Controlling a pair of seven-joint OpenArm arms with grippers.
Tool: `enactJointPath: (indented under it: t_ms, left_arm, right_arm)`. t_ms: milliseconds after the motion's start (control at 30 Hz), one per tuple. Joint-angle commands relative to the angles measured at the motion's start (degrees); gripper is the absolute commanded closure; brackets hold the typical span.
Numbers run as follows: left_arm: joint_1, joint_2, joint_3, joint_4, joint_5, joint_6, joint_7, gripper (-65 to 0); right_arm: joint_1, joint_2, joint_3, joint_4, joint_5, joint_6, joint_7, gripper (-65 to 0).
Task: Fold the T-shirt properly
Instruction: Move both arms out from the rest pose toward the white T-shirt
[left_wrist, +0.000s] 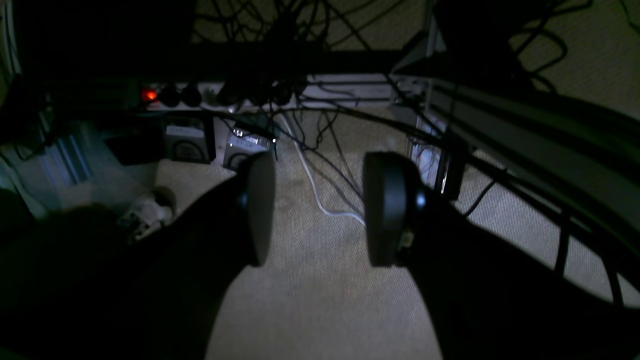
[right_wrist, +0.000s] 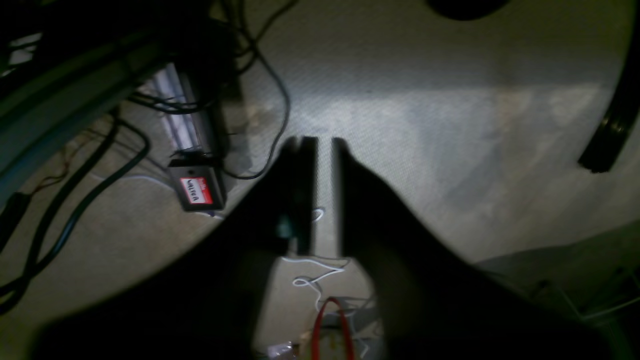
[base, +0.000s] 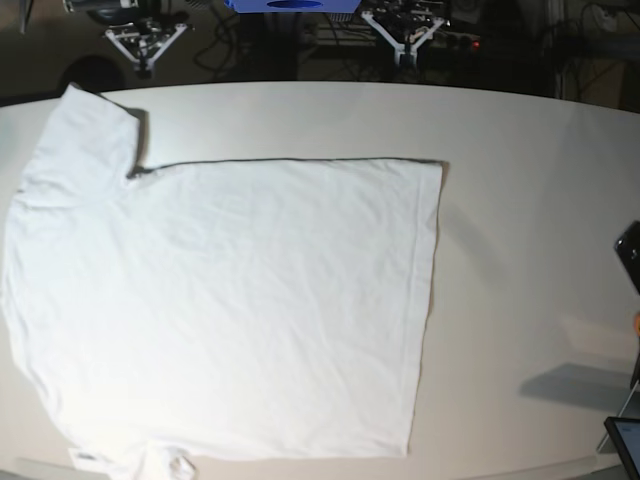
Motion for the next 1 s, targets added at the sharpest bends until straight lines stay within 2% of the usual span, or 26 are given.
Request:
enactJointPath:
  t_ms: [0, 167, 200, 233, 333, 433, 800, 867, 900, 967]
  left_arm:
    - [0.42, -0.57, -0.05, 0.13, -0.03, 0.41, -0.23, -28.9]
    - [0.42, -0.66, -0.05, 0.13, -0.03, 0.41, -0.23, -29.1]
    - [0.42, -0.66, -0.05, 0.13, -0.03, 0.41, -0.23, -29.2]
    - [0.42, -0.75, -0.05, 0.13, -0.03, 0.41, -0.23, -29.2]
    - [0.42, -0.75, -0.05, 0.13, -0.03, 0.41, -0.23, -37.8]
    - [0.33, -0.40, -0.05, 0.13, -0.03, 0.41, -0.23, -43.8]
    - [0.15, -0.31, -0.05, 0.13, -0.03, 0.41, -0.23, -43.2]
    - [0.15, -0.13, -0.14, 0.13, -0.03, 0.41, -0.23, -40.6]
    - [0.15, -0.05, -0.14, 0.13, -0.29, 0.41, -0.23, -37.1]
    - [0.15, 0.57, -0.14, 0.13, -0.38, 0.41, -0.23, -23.7]
  right_arm:
    - [0.16, 1.56, 0.21, 0.07, 0.30, -0.89, 0.41, -19.4]
    - [0.16, 4.19, 7.07, 0.16, 0.30, -0.89, 0.41, -53.1]
    - [-0.02, 4.81, 8.39, 0.16, 0.30, -0.89, 0.41, -58.0]
    - [-0.10, 5.60, 9.27, 0.16, 0.21, -0.89, 0.41, -59.5]
    - [-0.10, 5.86, 9.35, 0.16, 0.21, -0.71, 0.49, -57.9]
    - [-0.19, 4.19, 9.27, 0.16, 0.12, -0.71, 0.49, -57.3]
    - [-0.28, -0.91, 8.12, 0.16, -0.05, -0.54, 0.49, -57.3]
    - [-0.37, -2.14, 4.61, 0.16, -0.05, -0.54, 0.49, -56.1]
    - [-0.37, -2.66, 2.41, 0.16, -0.05, -0.54, 0.49, -53.1]
    - [-0.37, -3.63, -1.81, 0.16, -0.05, -0.54, 0.49, -42.5]
